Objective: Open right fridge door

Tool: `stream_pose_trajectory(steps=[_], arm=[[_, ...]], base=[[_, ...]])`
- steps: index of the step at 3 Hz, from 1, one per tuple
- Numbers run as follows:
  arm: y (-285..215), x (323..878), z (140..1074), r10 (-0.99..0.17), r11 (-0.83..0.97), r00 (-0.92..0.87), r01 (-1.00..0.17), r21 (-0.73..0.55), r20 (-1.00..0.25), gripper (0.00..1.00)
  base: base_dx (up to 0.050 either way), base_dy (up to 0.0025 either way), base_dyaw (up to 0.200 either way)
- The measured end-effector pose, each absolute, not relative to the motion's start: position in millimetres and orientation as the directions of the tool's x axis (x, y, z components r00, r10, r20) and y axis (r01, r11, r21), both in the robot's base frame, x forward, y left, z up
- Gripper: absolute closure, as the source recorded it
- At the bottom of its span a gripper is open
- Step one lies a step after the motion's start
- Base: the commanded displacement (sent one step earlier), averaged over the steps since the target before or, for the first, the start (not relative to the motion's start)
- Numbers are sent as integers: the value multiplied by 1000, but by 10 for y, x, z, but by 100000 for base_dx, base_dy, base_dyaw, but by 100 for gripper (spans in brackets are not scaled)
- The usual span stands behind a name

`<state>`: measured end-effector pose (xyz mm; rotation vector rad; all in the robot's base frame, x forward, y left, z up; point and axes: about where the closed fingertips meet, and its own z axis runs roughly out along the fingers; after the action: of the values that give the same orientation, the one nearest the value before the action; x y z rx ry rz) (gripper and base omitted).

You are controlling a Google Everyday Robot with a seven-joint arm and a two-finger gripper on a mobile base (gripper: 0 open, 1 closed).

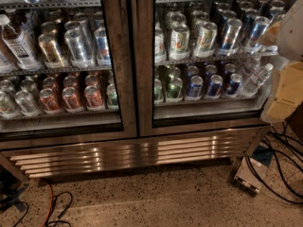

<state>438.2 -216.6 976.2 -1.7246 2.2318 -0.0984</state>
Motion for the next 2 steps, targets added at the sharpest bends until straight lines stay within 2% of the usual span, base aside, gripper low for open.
stream_pose_trajectory(steps=[2], arm=[[-2120, 4393, 9786, -949, 278, -220, -922, -270, -227, 0]], base=[[0, 0, 0]])
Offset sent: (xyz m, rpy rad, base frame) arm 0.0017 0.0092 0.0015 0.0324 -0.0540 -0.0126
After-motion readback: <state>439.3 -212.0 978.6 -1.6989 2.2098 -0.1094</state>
